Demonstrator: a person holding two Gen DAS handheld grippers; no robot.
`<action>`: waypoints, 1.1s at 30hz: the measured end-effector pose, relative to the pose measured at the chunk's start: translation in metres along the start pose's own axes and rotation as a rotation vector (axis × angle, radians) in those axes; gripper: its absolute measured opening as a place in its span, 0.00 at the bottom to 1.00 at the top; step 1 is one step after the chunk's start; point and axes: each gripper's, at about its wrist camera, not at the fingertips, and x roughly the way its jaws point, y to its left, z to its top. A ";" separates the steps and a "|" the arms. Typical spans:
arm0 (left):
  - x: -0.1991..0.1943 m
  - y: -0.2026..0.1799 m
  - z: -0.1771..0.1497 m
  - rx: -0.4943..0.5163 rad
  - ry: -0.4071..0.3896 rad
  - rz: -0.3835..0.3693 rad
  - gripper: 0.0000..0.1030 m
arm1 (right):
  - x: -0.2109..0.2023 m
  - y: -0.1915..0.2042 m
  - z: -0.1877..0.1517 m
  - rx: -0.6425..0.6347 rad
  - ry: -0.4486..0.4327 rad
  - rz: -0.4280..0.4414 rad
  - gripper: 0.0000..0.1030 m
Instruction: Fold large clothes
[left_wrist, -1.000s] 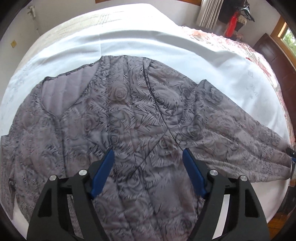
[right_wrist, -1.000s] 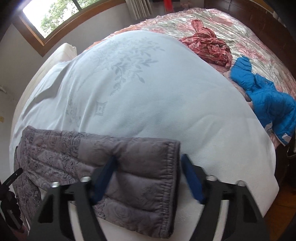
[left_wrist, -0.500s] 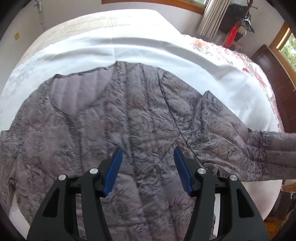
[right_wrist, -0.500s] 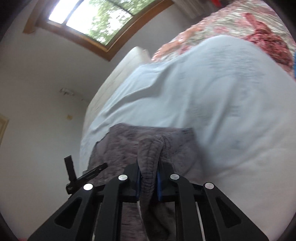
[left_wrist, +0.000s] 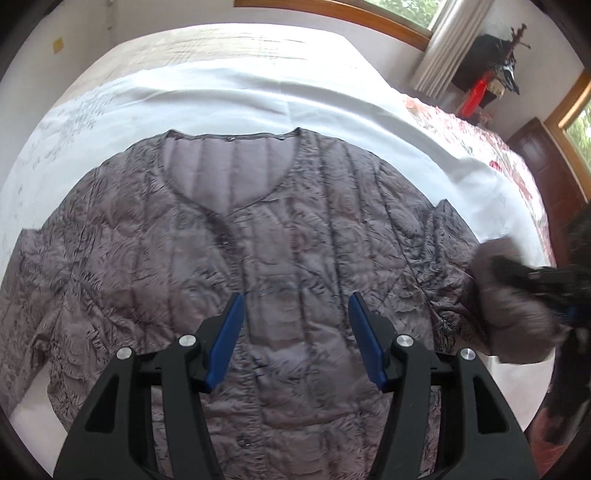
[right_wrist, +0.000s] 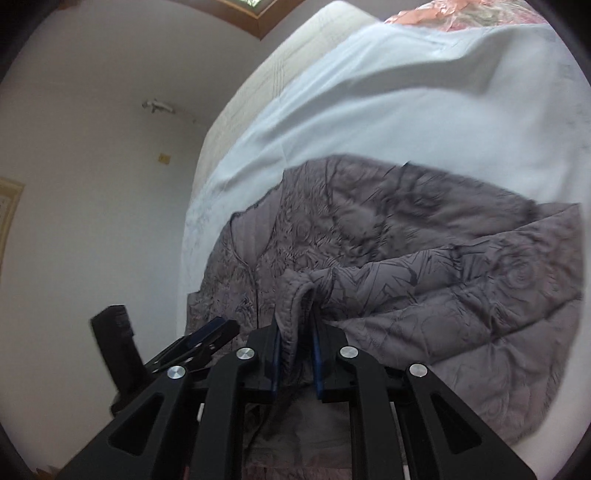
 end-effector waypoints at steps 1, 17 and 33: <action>0.000 0.004 0.000 -0.007 0.000 -0.002 0.56 | 0.015 0.001 0.001 0.002 0.020 0.002 0.13; 0.048 -0.041 -0.017 0.053 0.155 -0.206 0.76 | -0.041 -0.017 -0.017 -0.092 -0.085 -0.198 0.34; -0.005 -0.031 0.001 -0.015 -0.078 -0.214 0.02 | -0.105 -0.063 -0.028 0.002 -0.292 -0.268 0.34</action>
